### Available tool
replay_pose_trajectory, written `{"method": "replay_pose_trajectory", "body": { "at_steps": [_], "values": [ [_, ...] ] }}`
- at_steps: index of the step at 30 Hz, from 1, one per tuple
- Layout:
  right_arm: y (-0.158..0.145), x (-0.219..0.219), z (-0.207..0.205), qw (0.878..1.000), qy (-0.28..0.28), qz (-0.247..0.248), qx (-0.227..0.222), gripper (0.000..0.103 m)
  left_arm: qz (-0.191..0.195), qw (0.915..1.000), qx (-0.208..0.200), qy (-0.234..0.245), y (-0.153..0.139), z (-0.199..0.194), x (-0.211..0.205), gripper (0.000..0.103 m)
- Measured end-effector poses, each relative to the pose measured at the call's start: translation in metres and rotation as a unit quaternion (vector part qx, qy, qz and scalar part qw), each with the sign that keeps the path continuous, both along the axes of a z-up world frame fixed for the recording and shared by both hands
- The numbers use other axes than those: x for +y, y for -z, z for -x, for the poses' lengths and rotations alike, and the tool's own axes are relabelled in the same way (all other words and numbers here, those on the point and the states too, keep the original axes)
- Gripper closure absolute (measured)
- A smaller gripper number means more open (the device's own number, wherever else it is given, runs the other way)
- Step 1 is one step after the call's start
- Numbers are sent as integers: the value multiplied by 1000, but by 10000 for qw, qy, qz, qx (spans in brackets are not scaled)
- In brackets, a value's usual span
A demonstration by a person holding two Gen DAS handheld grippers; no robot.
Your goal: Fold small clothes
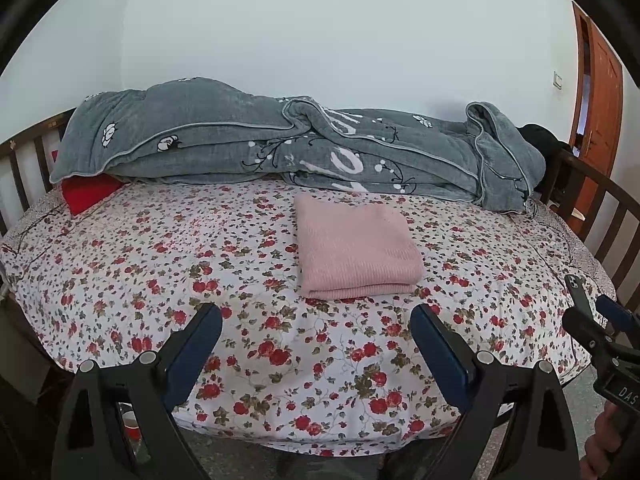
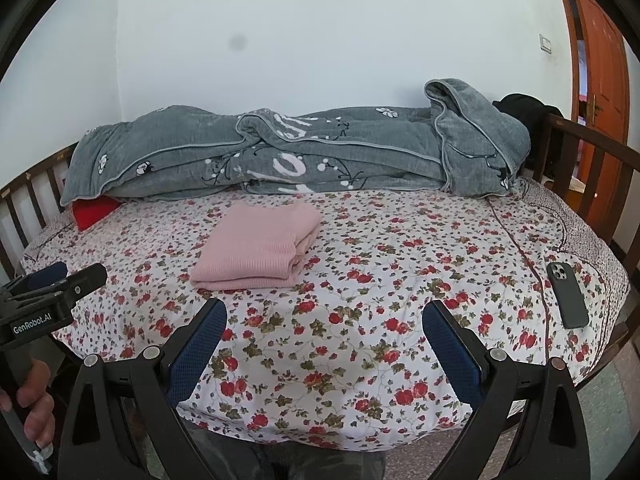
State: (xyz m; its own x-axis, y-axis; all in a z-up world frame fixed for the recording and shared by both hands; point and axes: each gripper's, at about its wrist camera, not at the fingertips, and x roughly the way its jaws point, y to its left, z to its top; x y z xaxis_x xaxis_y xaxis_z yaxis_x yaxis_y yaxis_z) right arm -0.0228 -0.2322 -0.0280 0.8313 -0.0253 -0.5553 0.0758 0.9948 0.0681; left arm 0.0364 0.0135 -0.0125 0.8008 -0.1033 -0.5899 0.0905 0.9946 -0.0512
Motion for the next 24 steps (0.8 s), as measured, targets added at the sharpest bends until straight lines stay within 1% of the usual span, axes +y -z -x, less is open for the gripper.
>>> {"method": "replay_pose_trajectory", "body": {
  "at_steps": [4,19,24],
  "values": [
    [0,1,0,10000,-7,66,9,6,2,10000,4,8,0,0,0,8],
    [-3,1,-1,10000,-4,29,3,6,13,10000,-25,8,0,1,-2,8],
    [-7,2,1,10000,-7,94,-24,6,41,9999,-106,-3,-2,2,-3,8]
  ]
}}
